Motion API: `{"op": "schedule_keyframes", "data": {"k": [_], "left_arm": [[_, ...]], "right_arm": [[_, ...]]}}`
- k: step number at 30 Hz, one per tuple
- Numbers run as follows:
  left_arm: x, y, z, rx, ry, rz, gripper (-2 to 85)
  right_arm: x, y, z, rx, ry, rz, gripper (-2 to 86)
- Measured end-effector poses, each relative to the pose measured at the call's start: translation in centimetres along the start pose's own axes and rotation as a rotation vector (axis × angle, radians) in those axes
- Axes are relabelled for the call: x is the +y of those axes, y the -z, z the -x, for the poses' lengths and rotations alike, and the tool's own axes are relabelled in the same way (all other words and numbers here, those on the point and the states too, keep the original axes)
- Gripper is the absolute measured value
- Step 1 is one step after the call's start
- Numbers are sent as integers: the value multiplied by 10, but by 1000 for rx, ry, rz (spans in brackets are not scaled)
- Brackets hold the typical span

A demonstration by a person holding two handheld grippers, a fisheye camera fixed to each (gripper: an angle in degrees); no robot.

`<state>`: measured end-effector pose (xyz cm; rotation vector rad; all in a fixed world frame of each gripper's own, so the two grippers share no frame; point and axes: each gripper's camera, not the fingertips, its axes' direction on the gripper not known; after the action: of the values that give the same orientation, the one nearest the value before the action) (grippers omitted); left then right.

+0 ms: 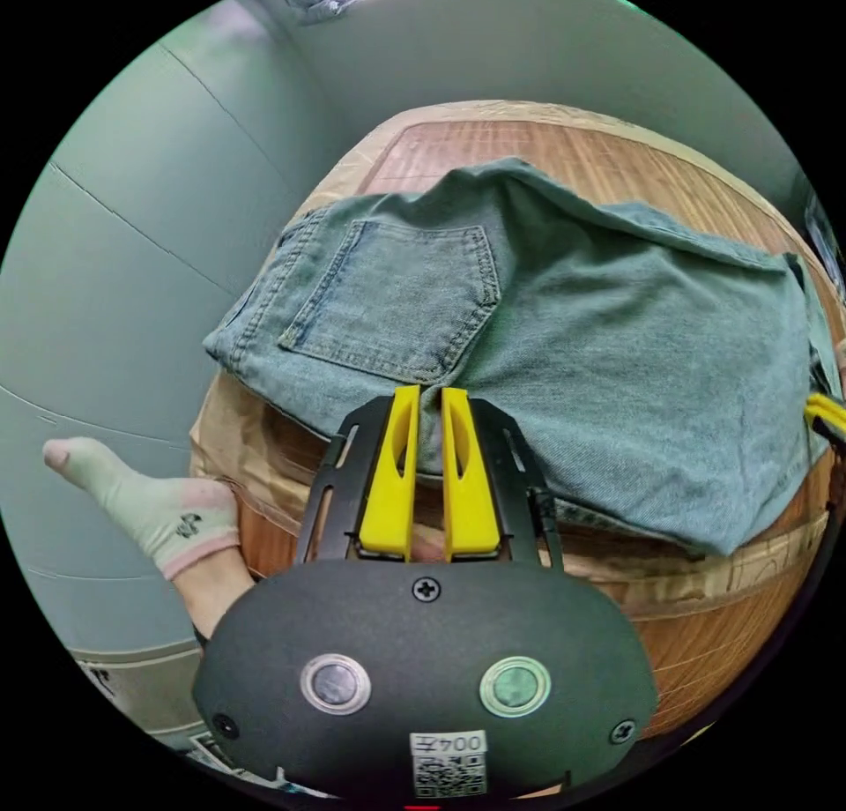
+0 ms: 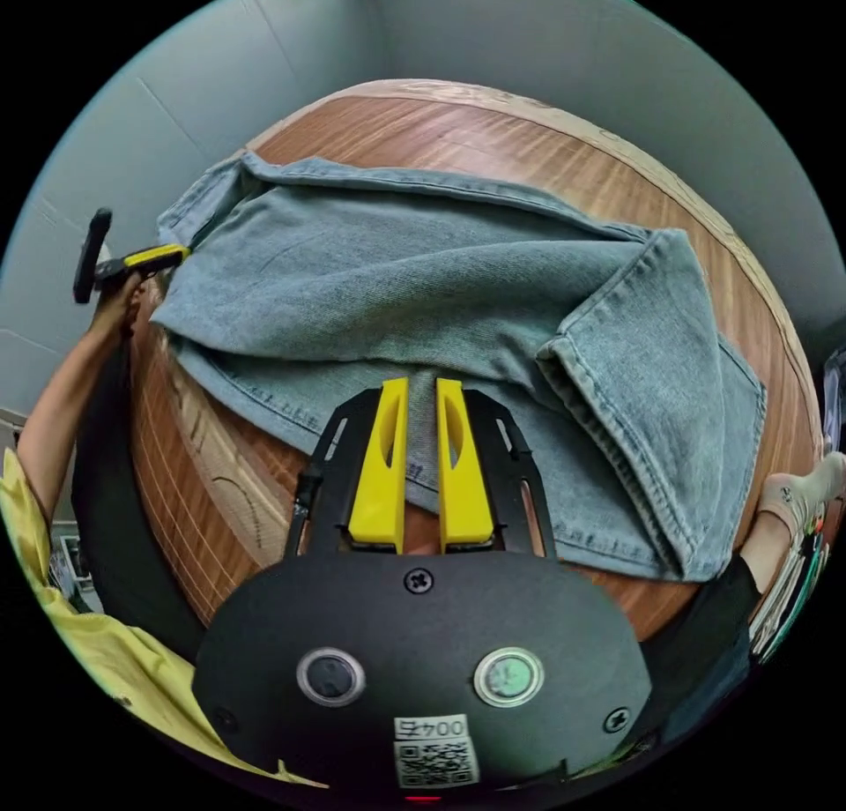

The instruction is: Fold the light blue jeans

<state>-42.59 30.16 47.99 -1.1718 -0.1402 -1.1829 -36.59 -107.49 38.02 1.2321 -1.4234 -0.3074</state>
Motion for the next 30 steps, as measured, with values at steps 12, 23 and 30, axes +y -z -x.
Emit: {"op": "schedule_keyframes", "data": {"k": [12,23,30], "left_arm": [[122,126,-1,223,-44,-283,3],[260,79,-121,356,12,-186,3],[277,72,-103,415,87,-210,3]], "right_arm": [[93,68,-51,124,46,-247,85],[108,27,-125,235,202,-14,177],[109,33,-165,182,167,-20,73]]}}
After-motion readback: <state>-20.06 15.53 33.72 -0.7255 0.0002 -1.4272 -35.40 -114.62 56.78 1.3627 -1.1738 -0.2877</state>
